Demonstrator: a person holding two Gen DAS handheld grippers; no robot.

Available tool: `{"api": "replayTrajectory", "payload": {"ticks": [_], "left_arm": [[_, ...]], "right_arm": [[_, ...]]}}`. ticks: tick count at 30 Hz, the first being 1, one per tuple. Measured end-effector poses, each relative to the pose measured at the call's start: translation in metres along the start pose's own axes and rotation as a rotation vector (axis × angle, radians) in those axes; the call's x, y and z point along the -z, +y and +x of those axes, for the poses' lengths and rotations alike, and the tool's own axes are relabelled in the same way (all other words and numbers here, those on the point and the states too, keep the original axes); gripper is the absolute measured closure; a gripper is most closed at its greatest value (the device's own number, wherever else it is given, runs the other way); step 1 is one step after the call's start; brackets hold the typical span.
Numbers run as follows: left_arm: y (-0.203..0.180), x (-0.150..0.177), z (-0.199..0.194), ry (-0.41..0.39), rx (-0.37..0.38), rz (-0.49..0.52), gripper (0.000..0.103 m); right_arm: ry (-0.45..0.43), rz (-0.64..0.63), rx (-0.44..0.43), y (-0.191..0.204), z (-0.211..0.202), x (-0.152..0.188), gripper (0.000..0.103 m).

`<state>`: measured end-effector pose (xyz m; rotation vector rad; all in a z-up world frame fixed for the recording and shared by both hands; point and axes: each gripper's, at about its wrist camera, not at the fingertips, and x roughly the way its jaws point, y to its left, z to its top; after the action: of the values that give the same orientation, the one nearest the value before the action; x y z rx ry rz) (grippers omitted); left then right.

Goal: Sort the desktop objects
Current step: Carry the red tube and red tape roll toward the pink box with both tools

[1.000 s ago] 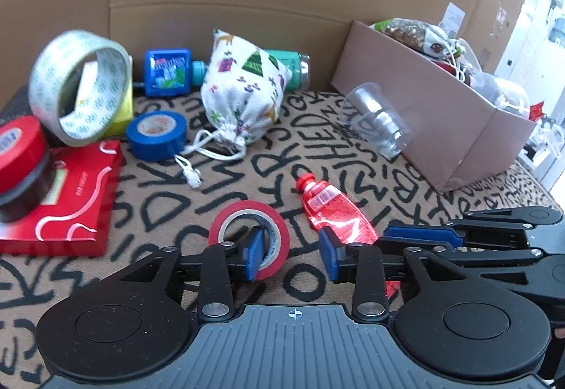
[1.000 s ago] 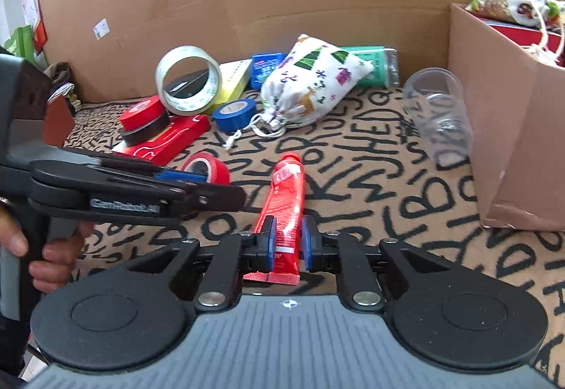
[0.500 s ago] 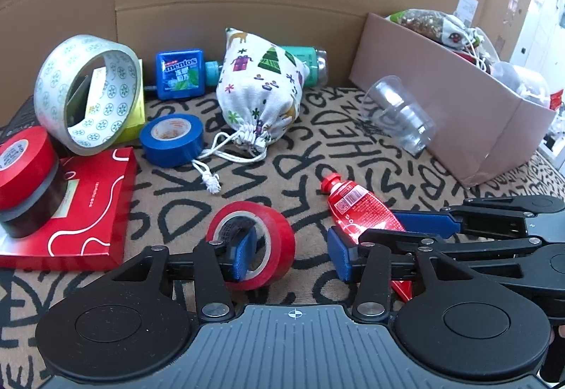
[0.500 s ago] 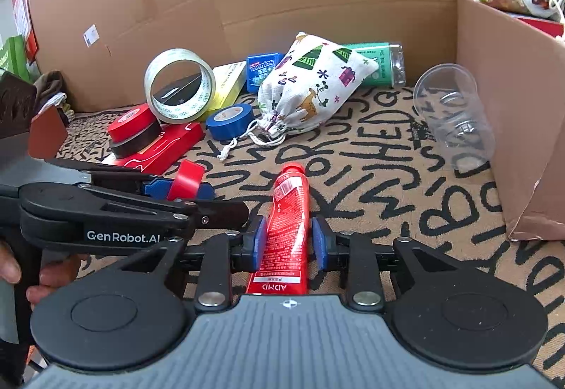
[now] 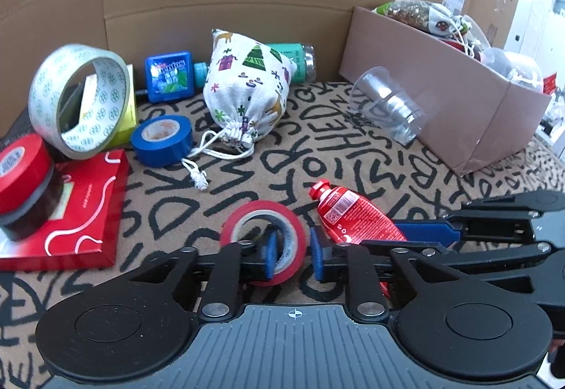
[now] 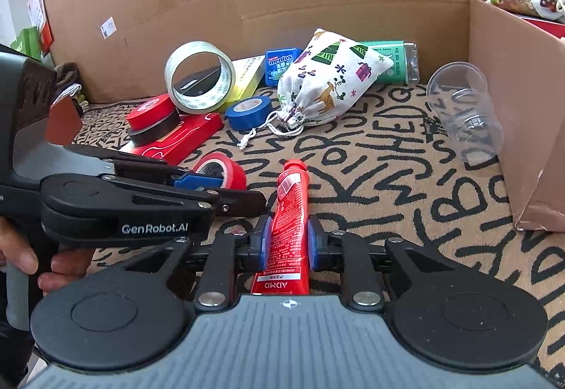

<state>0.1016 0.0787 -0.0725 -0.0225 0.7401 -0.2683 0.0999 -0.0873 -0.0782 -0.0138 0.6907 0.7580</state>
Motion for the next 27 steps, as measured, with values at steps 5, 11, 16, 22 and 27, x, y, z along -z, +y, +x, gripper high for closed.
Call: {"api": "replayTrajectory", "payload": {"ticks": [5,11,16,22,27], "left_arm": [[-0.007,0.001,-0.001,0.001,0.0,-0.002,0.092],[-0.018,0.001,-0.002,0.011,0.024,-0.024,0.093],[-0.021,0.002,-0.005,0.019,0.041,-0.056,0.094],[-0.029,-0.002,-0.006,0.028,0.059,-0.075,0.096],[-0.047,-0.009,-0.004,0.026,0.075,-0.047,0.097]], "right_arm": [[-0.005,0.012,-0.014,-0.001,-0.007,0.003,0.085],[-0.02,0.025,-0.026,-0.003,-0.018,0.008,0.091],[-0.04,0.032,-0.02,-0.007,-0.03,0.011,0.093],[-0.071,0.066,-0.01,-0.021,-0.044,0.015,0.093],[-0.094,0.084,-0.008,-0.031,-0.054,0.019,0.094]]}}
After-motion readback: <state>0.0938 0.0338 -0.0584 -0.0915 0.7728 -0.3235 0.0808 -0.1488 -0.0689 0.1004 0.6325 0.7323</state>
